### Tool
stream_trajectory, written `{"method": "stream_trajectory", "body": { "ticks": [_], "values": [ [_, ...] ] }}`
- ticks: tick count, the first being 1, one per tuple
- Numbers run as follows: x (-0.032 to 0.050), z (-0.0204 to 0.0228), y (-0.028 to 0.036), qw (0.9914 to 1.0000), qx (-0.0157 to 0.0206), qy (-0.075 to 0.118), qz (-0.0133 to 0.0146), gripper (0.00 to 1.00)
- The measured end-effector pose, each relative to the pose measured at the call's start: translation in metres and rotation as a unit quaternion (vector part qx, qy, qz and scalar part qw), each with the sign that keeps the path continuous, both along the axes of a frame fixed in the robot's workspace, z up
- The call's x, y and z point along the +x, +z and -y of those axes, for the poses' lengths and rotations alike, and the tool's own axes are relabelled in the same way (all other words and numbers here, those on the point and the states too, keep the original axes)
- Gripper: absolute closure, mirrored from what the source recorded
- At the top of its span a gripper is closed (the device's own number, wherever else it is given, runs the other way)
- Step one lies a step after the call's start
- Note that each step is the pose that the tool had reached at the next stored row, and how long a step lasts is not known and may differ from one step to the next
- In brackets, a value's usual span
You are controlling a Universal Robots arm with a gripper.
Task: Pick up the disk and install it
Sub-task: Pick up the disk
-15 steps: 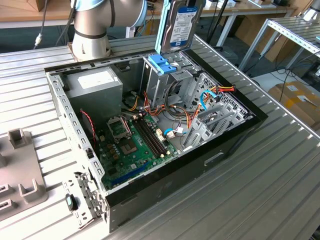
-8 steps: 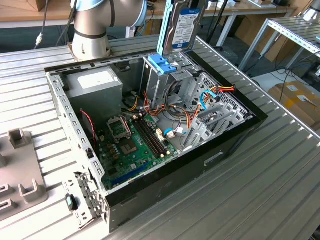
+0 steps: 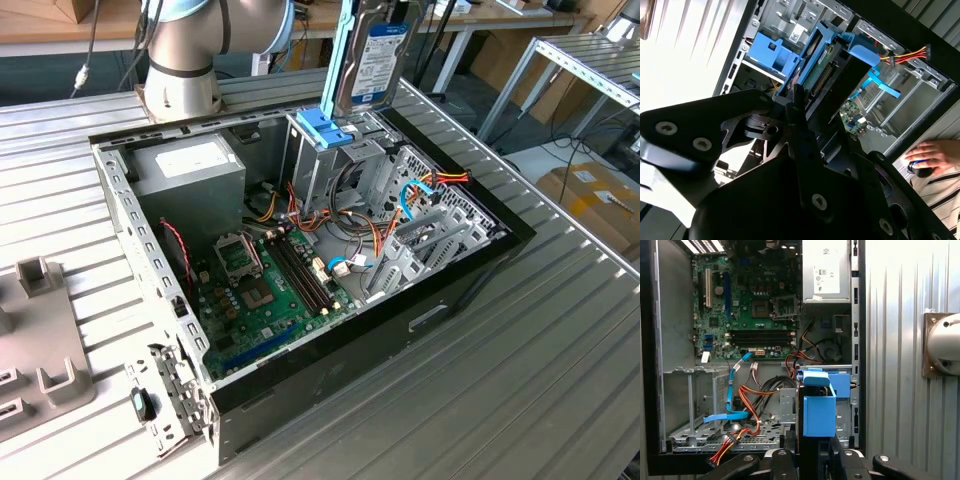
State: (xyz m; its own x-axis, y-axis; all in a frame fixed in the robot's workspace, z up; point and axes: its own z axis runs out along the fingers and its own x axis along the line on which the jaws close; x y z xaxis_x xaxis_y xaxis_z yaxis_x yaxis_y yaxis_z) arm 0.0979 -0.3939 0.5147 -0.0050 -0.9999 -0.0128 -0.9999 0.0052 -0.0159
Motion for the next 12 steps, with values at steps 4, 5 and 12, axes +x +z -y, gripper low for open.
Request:
{"method": "stream_trajectory", "body": {
  "ticks": [4,5,12],
  "values": [
    [0.0,0.008,0.0,1.0,0.0,0.0,0.0,0.65],
    [0.0,0.0114,0.0,1.0,0.0,0.0,0.0,0.65],
    [0.0,0.0353,0.0,1.0,-0.0001,0.0,0.0,0.65]
  ]
}}
